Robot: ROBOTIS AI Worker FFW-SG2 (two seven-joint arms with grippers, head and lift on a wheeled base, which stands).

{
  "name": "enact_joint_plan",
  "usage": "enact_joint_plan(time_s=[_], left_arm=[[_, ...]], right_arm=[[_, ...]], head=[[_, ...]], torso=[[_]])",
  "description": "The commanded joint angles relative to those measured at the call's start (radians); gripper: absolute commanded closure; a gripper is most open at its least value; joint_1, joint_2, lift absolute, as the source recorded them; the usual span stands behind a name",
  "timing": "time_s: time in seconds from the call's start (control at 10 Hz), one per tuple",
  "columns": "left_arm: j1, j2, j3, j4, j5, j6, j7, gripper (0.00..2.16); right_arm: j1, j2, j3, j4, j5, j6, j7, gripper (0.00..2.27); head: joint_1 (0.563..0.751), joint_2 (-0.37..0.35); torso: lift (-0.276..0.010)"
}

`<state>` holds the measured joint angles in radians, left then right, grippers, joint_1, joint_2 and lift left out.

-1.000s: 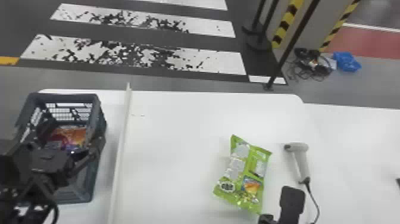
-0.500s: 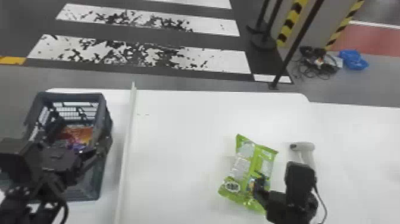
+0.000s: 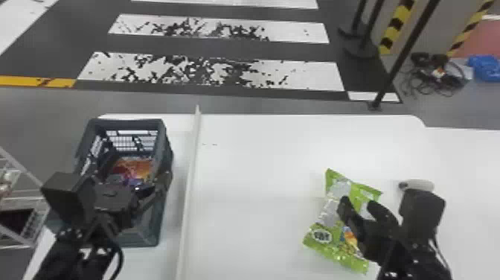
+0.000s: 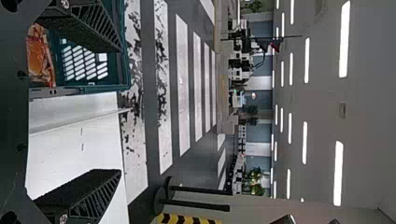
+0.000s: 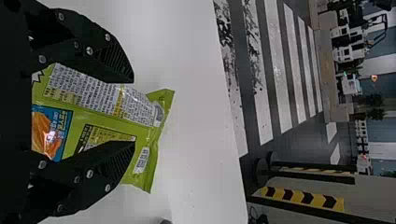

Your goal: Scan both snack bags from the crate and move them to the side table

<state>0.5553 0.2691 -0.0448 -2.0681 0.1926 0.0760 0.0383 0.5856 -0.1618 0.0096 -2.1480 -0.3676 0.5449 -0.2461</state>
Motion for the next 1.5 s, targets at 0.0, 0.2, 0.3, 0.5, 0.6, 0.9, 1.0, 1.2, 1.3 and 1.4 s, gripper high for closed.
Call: enact_joint_plan(time_s=[0.0,0.2,0.3,0.5,0.6,0.9,1.0,1.2,1.3,1.4], left_arm=[[0.000,-0.001,0.002,0.003,-0.001,0.000,0.000,0.07],[0.000,-0.002,0.003,0.005,-0.001,0.000,0.000,0.07],[0.000,-0.002,0.003,0.005,-0.001,0.000,0.000,0.07],[0.002,-0.004,0.005,0.005,-0.007,0.003,0.000,0.07],[0.002,-0.007,0.005,0.005,-0.008,0.000,0.000,0.07],[0.000,-0.013,0.002,0.008,-0.010,0.000,0.000,0.07],[0.000,-0.014,0.003,0.008,-0.010,0.000,0.002,0.07],[0.000,-0.014,0.003,0.008,-0.010,-0.003,0.002,0.07],[0.000,-0.016,0.003,0.009,-0.010,-0.015,0.003,0.07],[-0.002,-0.016,0.002,0.009,-0.008,-0.018,0.003,0.07]], right_arm=[[-0.033,0.002,0.000,0.057,0.007,-0.009,0.045,2.25],[-0.079,0.002,0.032,0.149,0.059,-0.110,0.077,2.25],[-0.096,0.001,0.044,0.183,0.085,-0.150,0.091,2.25],[-0.101,0.002,0.058,0.209,0.101,-0.190,0.102,2.25],[-0.082,0.002,0.063,0.194,0.095,-0.190,0.100,2.25],[-0.090,0.002,0.075,0.211,0.124,-0.153,0.097,2.25],[-0.101,0.001,0.082,0.229,0.125,-0.147,0.103,2.25],[-0.115,-0.001,0.090,0.260,0.127,-0.138,0.119,2.25],[-0.122,-0.001,0.092,0.269,0.128,-0.113,0.131,2.25],[-0.127,-0.002,0.096,0.278,0.130,-0.085,0.146,2.25]], head=[[0.695,-0.025],[0.695,-0.011],[0.695,-0.006],[0.695,0.001],[0.695,0.005],[0.695,0.016],[0.695,0.017],[0.695,0.021],[0.695,0.026],[0.695,0.031]], torso=[[-0.029],[-0.029],[-0.029],[-0.029],[-0.029],[-0.029],[-0.029],[-0.029],[-0.029],[-0.029]])
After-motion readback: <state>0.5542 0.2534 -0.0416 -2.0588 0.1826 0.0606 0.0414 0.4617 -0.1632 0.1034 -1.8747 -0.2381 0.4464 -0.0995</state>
